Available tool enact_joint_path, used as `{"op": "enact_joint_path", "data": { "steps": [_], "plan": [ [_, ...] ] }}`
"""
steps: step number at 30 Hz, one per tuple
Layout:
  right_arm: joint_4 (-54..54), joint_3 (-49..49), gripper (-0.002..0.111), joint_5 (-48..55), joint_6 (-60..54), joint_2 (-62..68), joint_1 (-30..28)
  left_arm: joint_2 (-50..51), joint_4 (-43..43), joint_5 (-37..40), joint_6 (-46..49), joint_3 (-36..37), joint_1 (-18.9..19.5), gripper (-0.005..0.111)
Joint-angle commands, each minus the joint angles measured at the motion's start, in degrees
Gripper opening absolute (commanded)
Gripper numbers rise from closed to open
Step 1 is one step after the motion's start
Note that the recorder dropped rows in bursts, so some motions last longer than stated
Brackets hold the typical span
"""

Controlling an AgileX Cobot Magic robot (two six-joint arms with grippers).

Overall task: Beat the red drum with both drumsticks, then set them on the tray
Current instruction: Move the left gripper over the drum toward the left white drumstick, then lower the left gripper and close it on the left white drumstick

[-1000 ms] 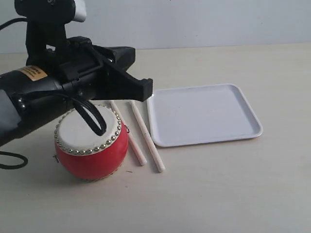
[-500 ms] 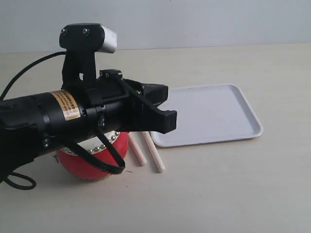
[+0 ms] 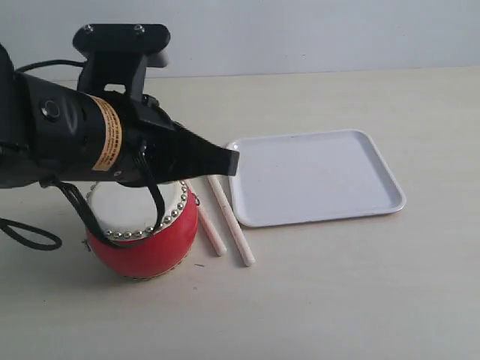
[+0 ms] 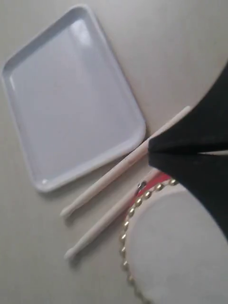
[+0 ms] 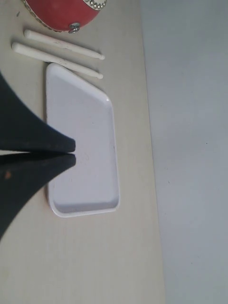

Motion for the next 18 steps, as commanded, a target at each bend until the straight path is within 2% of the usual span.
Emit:
{"op": "enact_joint_path", "data": {
  "steps": [1, 2, 8, 12, 15, 18],
  "plan": [
    [0.25, 0.23, 0.000, -0.34, -0.07, -0.34, -0.37, 0.13, 8.34, -3.97, -6.81, -0.69, -0.21, 0.000],
    [0.25, 0.23, 0.000, -0.34, -0.07, -0.34, -0.37, 0.88, 8.34, -2.55, -13.23, -0.46, -0.21, 0.000],
    [0.25, 0.23, 0.000, -0.34, -0.07, -0.34, -0.37, 6.38, 12.37, -1.78, -24.63, 1.39, -0.21, 0.000],
    [0.25, 0.23, 0.000, -0.34, -0.07, -0.34, -0.37, 9.34, 23.08, -1.58, -31.30, 0.77, -2.72, 0.000],
    [0.25, 0.23, 0.000, -0.34, -0.07, -0.34, -0.37, 10.43, 32.63, 4.37, -39.10, -0.61, -6.04, 0.000],
    [0.25, 0.23, 0.000, -0.34, -0.07, -0.34, -0.37, 12.73, 36.47, 14.99, -47.09, -1.27, -9.39, 0.000]
  ]
}}
